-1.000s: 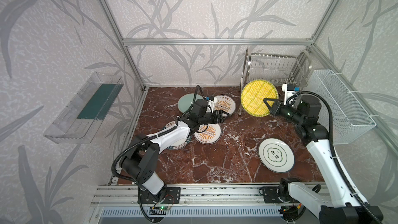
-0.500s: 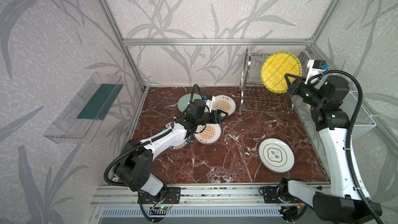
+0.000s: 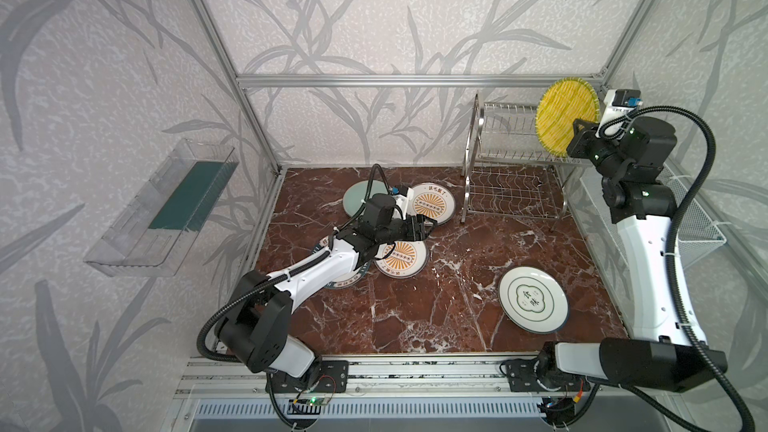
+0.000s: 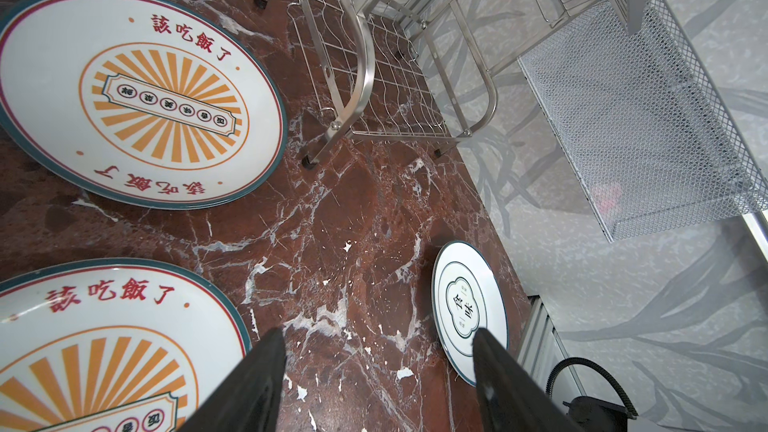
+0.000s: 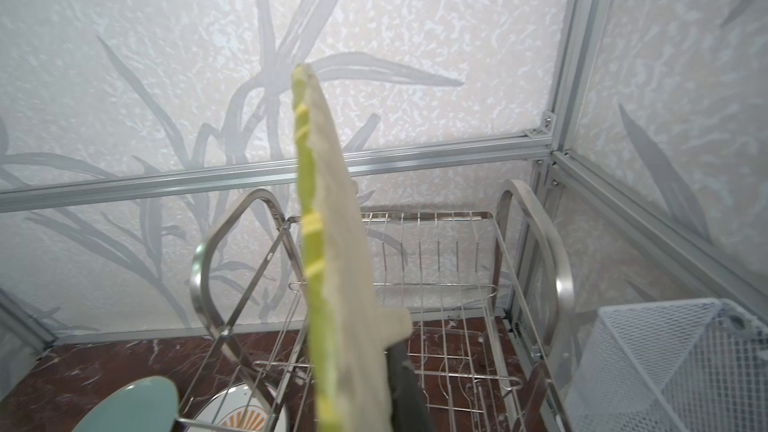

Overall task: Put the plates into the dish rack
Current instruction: 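Release the left gripper and carry the tray with the right gripper toward the dish rack, then lower the upright bamboo tray into the dish rack slots with the right gripper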

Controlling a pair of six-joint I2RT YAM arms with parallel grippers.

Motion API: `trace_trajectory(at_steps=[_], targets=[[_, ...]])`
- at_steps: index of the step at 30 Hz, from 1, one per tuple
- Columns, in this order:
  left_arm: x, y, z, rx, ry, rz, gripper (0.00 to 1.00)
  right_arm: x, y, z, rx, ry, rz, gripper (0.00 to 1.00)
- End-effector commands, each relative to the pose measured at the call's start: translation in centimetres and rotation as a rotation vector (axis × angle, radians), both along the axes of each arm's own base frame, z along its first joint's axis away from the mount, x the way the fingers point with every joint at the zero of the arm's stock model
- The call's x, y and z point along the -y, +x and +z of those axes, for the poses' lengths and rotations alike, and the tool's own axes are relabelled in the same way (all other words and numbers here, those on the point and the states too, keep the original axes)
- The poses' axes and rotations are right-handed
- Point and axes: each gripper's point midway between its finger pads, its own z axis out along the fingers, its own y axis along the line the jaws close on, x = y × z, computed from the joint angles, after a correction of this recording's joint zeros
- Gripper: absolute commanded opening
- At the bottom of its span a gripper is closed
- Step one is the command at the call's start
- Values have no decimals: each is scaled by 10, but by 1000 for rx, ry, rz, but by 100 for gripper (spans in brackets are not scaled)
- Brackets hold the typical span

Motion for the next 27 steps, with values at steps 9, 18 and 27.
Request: trace_trajectory(at_steps=[9, 18, 27], targets=[[-6, -6, 8, 44, -2, -2, 69, 61, 46, 0, -63, -157, -232, 0], [-7, -6, 3, 44, 6, 0, 69, 81, 67, -19, -143, -172, -291, 0], [-8, -8, 2, 51, 13, -7, 69, 90, 81, -39, -188, -183, -320, 0]])
